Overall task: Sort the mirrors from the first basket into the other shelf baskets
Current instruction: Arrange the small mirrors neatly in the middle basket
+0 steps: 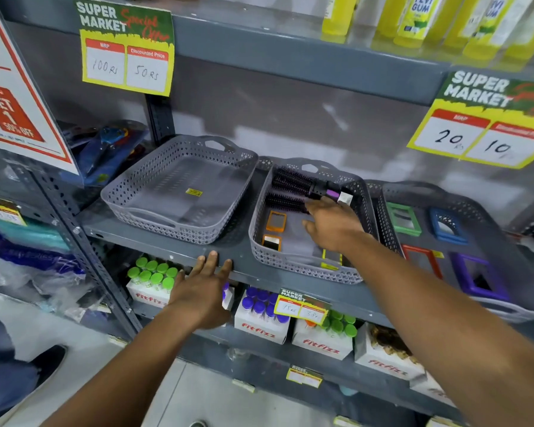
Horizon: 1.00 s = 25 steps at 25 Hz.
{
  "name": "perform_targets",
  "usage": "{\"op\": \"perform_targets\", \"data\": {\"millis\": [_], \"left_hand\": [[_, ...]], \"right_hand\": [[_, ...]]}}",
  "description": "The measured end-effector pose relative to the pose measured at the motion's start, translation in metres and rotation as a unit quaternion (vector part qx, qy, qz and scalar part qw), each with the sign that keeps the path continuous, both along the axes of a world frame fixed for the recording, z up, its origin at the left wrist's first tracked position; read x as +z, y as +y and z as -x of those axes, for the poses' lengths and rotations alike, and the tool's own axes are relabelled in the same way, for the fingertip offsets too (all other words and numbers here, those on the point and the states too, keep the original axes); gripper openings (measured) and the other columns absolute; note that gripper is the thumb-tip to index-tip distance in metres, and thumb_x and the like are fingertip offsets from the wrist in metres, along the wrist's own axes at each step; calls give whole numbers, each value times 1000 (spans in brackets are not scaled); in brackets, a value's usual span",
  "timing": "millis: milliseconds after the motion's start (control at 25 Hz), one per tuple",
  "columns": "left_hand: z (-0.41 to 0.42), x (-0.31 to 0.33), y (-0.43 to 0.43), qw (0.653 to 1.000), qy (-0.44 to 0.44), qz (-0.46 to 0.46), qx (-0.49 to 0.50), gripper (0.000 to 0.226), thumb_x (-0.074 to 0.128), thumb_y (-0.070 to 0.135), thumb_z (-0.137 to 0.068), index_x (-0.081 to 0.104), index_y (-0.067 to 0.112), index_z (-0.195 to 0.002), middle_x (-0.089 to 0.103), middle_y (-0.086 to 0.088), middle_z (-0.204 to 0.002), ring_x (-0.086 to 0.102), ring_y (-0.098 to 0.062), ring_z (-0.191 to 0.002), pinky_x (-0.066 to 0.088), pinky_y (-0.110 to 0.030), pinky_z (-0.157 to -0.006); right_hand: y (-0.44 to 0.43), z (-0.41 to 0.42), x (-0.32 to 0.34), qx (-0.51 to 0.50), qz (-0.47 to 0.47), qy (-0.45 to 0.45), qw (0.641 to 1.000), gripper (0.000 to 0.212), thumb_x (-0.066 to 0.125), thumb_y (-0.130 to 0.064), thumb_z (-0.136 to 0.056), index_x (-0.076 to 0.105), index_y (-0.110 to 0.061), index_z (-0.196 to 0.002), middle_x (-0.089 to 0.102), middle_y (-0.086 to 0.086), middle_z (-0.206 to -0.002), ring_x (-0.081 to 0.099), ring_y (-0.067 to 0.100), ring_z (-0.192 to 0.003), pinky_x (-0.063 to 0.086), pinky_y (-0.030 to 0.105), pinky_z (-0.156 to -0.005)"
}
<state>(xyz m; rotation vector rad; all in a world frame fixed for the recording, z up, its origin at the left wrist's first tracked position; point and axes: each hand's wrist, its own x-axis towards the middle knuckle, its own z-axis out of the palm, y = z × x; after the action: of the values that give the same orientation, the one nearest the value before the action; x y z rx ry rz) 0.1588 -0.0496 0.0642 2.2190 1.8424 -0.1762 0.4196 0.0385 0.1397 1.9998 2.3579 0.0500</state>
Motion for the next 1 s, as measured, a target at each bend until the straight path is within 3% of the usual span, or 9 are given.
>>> {"op": "perform_targets", "data": {"millis": [80, 240, 400, 680, 760, 840, 920, 1000], "left_hand": [[-2, 1, 1, 1000, 12, 2, -3, 104, 64, 53, -78, -7, 29, -151, -18, -4, -159, -9, -24, -146, 8, -50, -115], [-3, 2, 4, 1000, 13, 25, 6, 106, 66, 53, -75, -5, 30, -151, -17, -2, -159, -8, -23, -146, 10, -49, -115], [0, 0, 5, 999, 35, 19, -2, 105, 64, 54, -74, -4, 31, -151, -16, -2, -159, -6, -23, -146, 10, -51, -116], [10, -12, -7, 997, 26, -68, -39, 98, 58, 57, -79, -2, 30, -151, -11, -2, -160, -4, -22, -146, 5, -50, -116], [17, -10, -8, 996, 29, -64, -60, 97, 56, 57, -81, -2, 28, -151, -10, -3, -161, -4, -22, -146, 4, -50, -116], [16, -2, -8, 997, -4, -42, -65, 97, 55, 58, -82, -3, 23, -152, -8, -3, -161, -2, -22, -146, 6, -50, -116], [6, 9, -3, 993, -97, -22, -55, 98, 55, 55, -84, -5, 19, -151, -5, -4, -161, 2, -23, -146, 9, -49, -117], [-8, 22, 0, 980, -195, -14, -50, 94, 57, 44, -88, -6, 18, -151, -5, -3, -161, 3, -23, -146, 8, -47, -117]], "right_hand": [[-10, -8, 0, -10, -6, 31, 999, 53, 46, -36, -98, 39, -12, -145, 47, 14, -148, 38, 32, -140, 31, 47, -115], [-27, -25, -1, -31, -27, 90, 995, 46, 44, -35, -99, 48, -7, -135, 55, 16, -137, 46, 36, -132, 33, 48, -111], [-50, -37, -7, -53, -41, 77, 995, 57, 39, -38, -100, 36, -8, -148, 37, 10, -157, 26, 28, -148, 20, 48, -119], [-99, -32, 2, -105, -42, 69, 991, 63, 36, -41, -101, 19, -14, -155, 18, 4, -165, 10, 21, -153, 10, 47, -123], [-111, -25, 0, -121, -17, 65, 990, 57, 36, -40, -101, 31, -13, -151, 28, 7, -161, 20, 24, -150, 15, 48, -121], [-119, -16, -1, -146, 0, 80, 986, 44, 33, -39, -102, 52, -14, -132, 56, 12, -138, 47, 31, -132, 30, 46, -111], [-128, -7, -4, -159, -2, 84, 984, 42, 30, -41, -102, 59, -17, -118, 67, 11, -115, 60, 32, -110, 39, 43, -99], [-135, 0, -9, -163, -8, 97, 982, 39, 31, -40, -103, 61, -19, -116, 68, 9, -110, 61, 31, -106, 42, 41, -95]]}}
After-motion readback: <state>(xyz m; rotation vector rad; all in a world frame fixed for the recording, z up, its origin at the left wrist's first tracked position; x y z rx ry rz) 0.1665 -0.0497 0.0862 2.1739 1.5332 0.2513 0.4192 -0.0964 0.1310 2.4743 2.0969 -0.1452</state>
